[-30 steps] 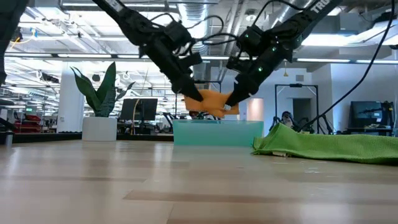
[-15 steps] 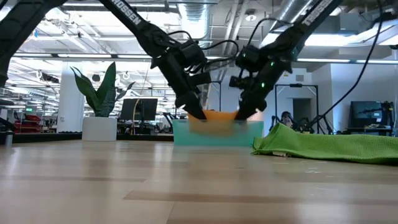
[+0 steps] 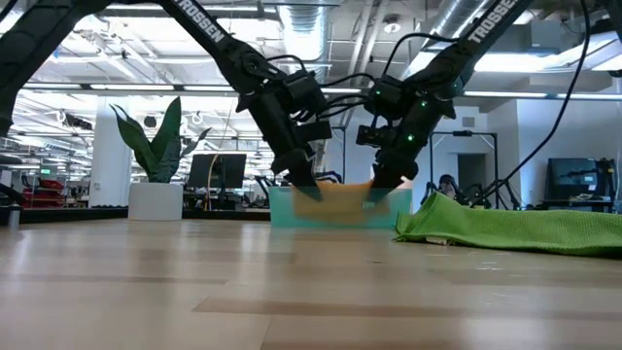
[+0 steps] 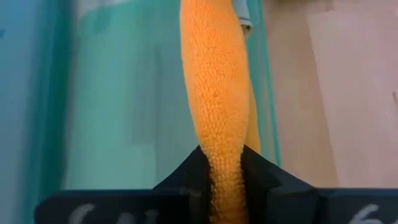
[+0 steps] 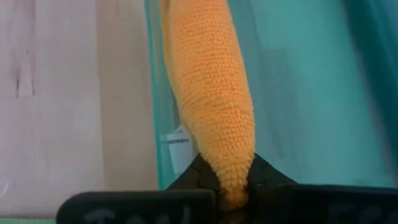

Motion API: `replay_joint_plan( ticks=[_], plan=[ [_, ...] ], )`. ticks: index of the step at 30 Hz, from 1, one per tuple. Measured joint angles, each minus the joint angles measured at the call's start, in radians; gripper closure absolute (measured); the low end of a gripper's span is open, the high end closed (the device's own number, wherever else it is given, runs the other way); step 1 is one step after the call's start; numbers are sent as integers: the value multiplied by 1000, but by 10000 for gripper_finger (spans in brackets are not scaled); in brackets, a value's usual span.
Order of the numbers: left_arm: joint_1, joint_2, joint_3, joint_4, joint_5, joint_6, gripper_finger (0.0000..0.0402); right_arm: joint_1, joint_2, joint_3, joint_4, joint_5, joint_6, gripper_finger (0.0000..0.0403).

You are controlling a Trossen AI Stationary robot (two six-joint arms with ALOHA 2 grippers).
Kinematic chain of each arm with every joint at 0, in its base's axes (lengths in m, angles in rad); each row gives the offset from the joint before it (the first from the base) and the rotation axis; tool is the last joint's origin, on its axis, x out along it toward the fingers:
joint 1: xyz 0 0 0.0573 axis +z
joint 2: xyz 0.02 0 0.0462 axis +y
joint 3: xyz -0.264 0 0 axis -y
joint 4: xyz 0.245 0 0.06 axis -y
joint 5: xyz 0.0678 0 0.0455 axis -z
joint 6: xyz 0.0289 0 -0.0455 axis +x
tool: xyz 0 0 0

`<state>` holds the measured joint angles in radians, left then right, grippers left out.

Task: Roll microfiber towels into tight, uniform cylinder then place into a basket
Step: Put the orange towel into the blue bin

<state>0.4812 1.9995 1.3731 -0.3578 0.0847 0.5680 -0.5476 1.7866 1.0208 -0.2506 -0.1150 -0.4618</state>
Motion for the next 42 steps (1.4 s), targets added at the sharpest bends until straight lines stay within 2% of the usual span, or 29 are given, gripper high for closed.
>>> replay_joint_plan(
  ticks=[4, 8, 13, 19, 27, 37, 42],
  plan=[
    [0, 1, 0, 16, -14, -9, 344, -1, 0, 0, -5, 8, 2, 373],
    [1, 1, 0, 1, -27, -12, 305, -3, 1, -4, -27, 21, 2, 374],
    [2, 0, 56, -63, -59, -42, 263, -7, 3, -5, -57, 31, 2, 373],
    [4, -41, 111, -143, -73, -49, 252, -5, 3, -5, -59, 21, 2, 370],
    [7, -158, 120, -183, -70, -71, 262, 8, 3, -4, -68, 24, -14, 307],
    [10, -260, 121, -234, -67, -80, 262, 31, -1, 1, -85, 100, -16, 186],
    [10, -290, 121, -230, -66, -80, 263, 30, 1, 44, -160, 107, -5, 164]
  ],
)
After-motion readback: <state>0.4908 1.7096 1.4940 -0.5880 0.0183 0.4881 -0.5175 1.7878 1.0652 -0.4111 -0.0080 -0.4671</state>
